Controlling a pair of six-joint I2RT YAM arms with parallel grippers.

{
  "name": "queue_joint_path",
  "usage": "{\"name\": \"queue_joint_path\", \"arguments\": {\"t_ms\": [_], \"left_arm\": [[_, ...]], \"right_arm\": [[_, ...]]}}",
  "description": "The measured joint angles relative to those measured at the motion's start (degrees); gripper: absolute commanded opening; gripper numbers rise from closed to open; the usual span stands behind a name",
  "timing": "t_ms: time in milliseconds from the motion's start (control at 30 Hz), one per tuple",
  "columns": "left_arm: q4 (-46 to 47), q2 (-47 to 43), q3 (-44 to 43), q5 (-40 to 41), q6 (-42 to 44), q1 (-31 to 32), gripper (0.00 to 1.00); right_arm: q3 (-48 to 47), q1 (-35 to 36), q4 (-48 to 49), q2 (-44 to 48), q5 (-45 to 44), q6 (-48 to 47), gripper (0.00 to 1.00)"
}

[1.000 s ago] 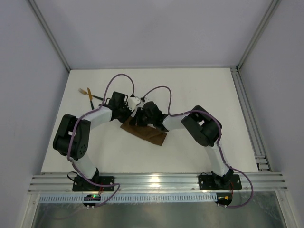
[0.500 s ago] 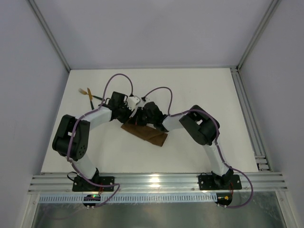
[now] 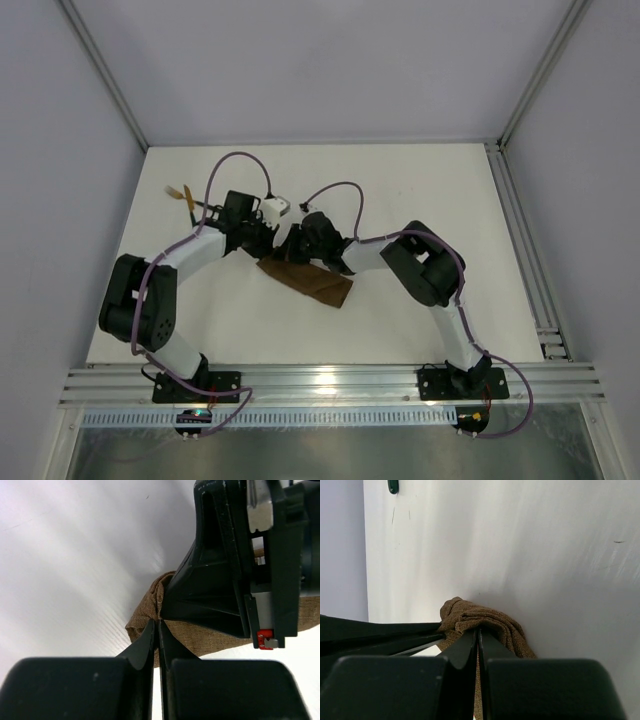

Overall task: Fold the napkin into a case and place the utensils inside
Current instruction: Smooth out the smaller rectangle-folded napkin at the center of the board.

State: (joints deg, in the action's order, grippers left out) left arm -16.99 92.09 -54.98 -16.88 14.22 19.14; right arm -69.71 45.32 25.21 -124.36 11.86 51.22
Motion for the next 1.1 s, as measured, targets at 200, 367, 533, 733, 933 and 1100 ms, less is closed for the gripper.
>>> {"name": "queue_joint_path", "arguments": {"t_ms": [200, 367, 533, 733, 933, 1100], "left_arm": [[-0.5, -0.2, 0.2, -3.1, -0.7, -0.6, 0.00], [-1.1, -0.2, 0.2, -4.9, -0.6, -0.9, 0.00], [-1.7, 1.5, 0.2, -5.1, 0.1, -0.9, 0.00], [-1.1, 2.8, 0.2, -3.7, 1.0, -0.8, 0.00], [-0.5, 2.9, 0.5, -2.8, 1.2, -0.6, 0.00], [-0.5, 3.0, 0.6, -2.2, 1.2, -0.5, 0.00]], "right_arm": [[-0.3, 0.0, -1.0, 0.0, 0.0, 1.2, 0.03], [-0.3, 0.0, -1.3, 0.0, 0.0, 3.1, 0.03], [0.0, 0.2, -1.2, 0.0, -1.2, 7.5, 0.03], [0.7, 0.9, 0.1, 0.0, -4.8, 12.2, 0.03], [4.3, 1.9, 7.3, 0.1, -8.4, 14.7, 0.03], [6.5, 2.4, 11.8, 0.0, -10.2, 15.5, 0.03]]}}
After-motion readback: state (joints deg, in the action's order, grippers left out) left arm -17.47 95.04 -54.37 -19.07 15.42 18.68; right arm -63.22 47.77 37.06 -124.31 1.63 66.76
